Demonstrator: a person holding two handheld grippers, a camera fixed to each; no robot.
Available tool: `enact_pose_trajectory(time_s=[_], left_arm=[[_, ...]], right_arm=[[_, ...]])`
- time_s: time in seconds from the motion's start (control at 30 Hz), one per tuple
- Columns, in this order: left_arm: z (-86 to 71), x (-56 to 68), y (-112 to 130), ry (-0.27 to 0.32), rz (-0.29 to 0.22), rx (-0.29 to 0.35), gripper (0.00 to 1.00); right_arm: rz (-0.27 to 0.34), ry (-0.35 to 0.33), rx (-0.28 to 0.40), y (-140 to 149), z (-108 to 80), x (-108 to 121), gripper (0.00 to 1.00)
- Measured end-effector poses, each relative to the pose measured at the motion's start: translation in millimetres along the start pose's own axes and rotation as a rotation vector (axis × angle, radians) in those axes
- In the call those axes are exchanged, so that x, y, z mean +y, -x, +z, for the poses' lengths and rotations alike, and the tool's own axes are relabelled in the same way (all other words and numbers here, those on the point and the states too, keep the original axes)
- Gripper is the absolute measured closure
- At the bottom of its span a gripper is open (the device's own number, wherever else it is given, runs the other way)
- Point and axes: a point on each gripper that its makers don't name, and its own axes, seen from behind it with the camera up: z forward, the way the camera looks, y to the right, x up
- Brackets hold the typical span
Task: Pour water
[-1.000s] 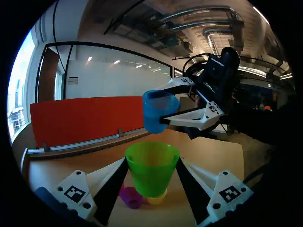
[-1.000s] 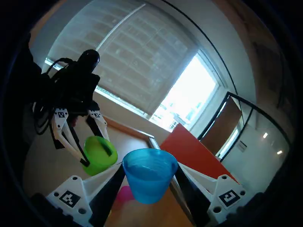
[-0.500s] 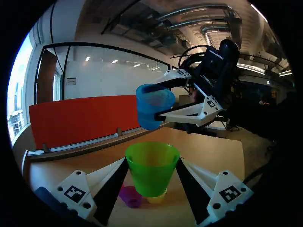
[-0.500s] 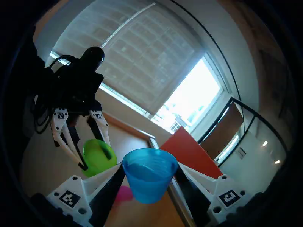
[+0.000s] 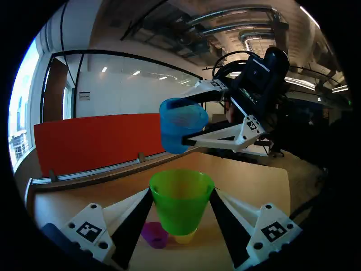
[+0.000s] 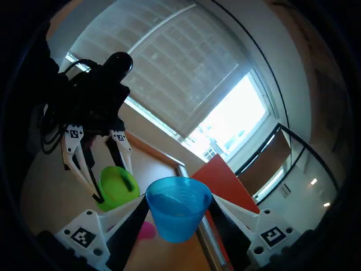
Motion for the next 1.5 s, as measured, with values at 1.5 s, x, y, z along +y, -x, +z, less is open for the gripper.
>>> enact_pose_trajectory(time_s=[1.5], left_arm=[[3.0,3.4,4.6,0.013,0.006,-0.009,0.14]], right_arm=[[-0.146,-0.045,-0.006,-6.4,15.2,-6.4,0.09]])
